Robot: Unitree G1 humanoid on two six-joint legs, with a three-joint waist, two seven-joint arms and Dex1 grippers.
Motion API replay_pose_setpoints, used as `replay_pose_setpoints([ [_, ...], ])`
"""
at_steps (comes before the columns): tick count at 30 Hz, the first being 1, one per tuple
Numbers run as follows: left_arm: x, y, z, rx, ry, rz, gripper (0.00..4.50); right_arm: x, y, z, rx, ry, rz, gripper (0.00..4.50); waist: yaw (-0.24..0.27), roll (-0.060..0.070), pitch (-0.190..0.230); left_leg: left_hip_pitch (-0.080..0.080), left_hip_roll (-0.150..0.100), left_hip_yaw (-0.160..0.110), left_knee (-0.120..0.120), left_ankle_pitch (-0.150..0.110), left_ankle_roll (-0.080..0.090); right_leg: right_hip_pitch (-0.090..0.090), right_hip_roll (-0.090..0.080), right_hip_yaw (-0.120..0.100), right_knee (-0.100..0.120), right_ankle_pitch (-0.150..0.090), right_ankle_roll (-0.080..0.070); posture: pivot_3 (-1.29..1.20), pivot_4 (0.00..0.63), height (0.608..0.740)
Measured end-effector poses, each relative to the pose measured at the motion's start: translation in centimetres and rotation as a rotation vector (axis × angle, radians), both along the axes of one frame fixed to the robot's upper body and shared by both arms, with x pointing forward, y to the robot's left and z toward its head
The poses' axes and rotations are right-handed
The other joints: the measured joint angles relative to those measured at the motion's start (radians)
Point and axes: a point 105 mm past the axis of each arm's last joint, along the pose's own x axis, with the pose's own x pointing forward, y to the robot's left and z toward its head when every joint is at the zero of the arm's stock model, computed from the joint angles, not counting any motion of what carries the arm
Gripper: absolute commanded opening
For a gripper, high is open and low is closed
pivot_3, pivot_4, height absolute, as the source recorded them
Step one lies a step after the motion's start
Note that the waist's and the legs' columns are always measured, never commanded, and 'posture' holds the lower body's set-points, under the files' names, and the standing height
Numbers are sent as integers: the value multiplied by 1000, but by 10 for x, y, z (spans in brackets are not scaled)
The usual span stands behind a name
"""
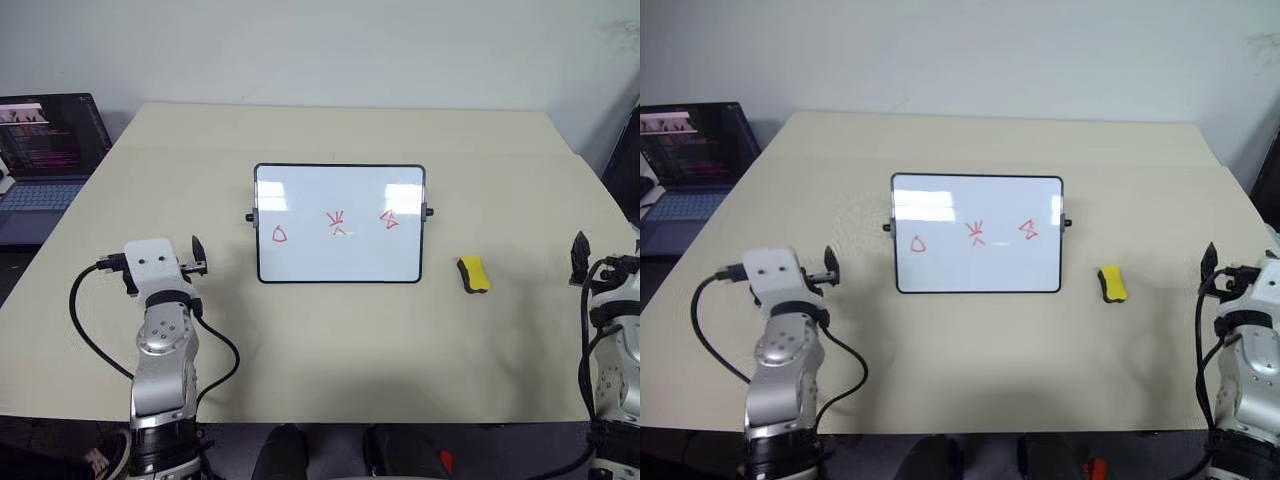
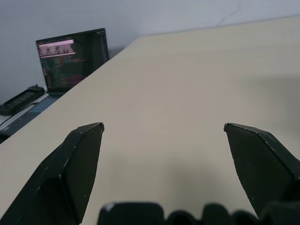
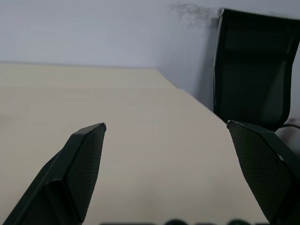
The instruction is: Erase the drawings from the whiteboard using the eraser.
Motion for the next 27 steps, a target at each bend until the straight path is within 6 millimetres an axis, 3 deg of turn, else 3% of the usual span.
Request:
replay_pose_setpoints([
  [10, -12, -2, -15, -43, 8, 68, 4500, 12, -2, 8, -23, 36, 47, 4469, 0, 0, -1, 0, 0, 2, 0, 0, 0, 2, 1, -1, 0, 1, 1, 0, 150, 740],
  [13, -12, 0, -5, -19, -9, 26, 4500, 14, 2, 12, 5, 23, 66, 4469, -1, 0, -1, 0, 0, 1, 0, 0, 0, 2, 1, -1, 0, 1, 1, 0, 150, 740],
  [17, -10, 10, 21, 5, -57, -50, 4500, 17, 23, 22, 107, -30, 154, 4469, -2, 1, -1, 1, 0, 1, 0, 0, 0, 2, 1, -1, 0, 1, 1, 0, 150, 740],
  [22, 4, -5, 59, 11, -97, -363, 4500, 16, 45, 34, 178, -39, 209, 4469, 2, 1, -1, 0, 0, 0, 1, 1, -1, 0, 1, -2, 0, 1, 1, 0, 150, 740],
  [25, 12, -39, 90, 1, -115, -697, 4500, 8, 71, 36, 244, 14, 306, 4469, 8, 1, -1, -1, 0, -1, 0, 1, -1, 0, 1, -3, -1, 1, 1, 0, 150, 740],
  [27, 10, -58, 93, 23, -78, -861, 4500, 2, 82, 34, 250, 48, 330, 4469, 5, 2, -1, -1, 0, -1, 0, 1, -1, 0, 1, -3, -2, 0, 1, 0, 150, 740],
])
